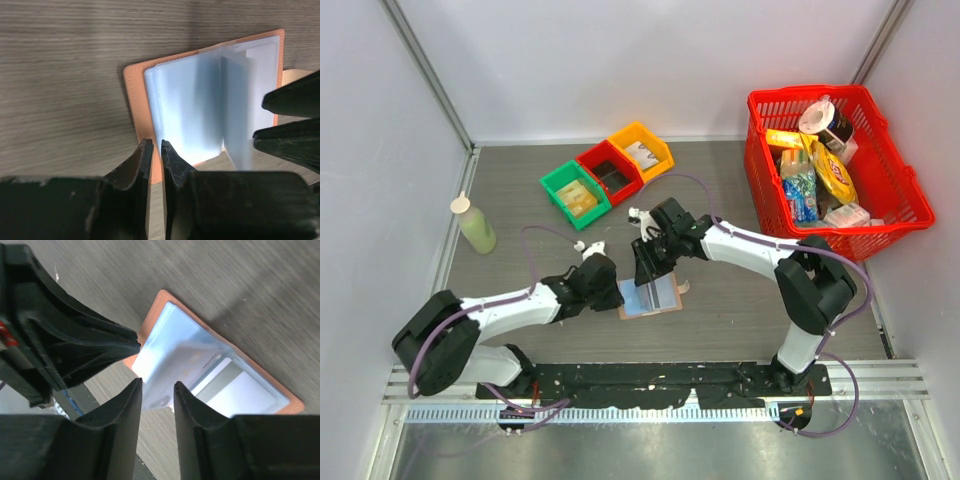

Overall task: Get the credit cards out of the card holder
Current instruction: Remove the credit card from the card holder.

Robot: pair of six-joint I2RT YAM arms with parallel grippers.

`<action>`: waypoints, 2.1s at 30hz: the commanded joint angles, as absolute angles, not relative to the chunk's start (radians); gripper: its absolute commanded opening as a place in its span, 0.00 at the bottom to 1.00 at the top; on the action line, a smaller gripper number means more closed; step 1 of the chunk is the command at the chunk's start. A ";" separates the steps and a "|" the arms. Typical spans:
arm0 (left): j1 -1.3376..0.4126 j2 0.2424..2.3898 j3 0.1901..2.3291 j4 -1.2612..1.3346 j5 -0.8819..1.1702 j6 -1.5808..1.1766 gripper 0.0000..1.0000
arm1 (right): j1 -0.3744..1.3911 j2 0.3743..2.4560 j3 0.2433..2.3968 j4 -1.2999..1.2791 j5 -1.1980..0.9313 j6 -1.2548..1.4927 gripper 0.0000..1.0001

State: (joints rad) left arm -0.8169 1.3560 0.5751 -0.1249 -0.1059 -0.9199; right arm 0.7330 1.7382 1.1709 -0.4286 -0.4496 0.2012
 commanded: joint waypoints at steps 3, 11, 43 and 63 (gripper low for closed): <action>-0.821 1.119 0.505 -0.167 -0.247 -1.012 0.18 | 0.739 1.706 1.129 -0.308 -0.517 0.296 0.45; -0.821 0.977 0.517 -0.155 -0.180 -0.983 0.21 | 0.706 1.631 1.031 -0.188 -0.437 0.382 0.50; -0.818 1.344 0.419 0.084 -0.110 -1.161 0.00 | 0.684 1.654 0.549 0.534 -0.489 0.770 0.38; -0.818 1.374 0.433 0.066 -0.098 -1.155 0.00 | 0.643 1.628 0.522 0.572 -0.515 0.739 0.01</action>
State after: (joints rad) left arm -0.8162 1.3376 0.4381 0.1158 -0.0841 -1.1553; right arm 0.6594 1.6501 0.5308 0.5171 -0.4828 0.7612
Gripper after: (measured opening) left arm 0.009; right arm 0.023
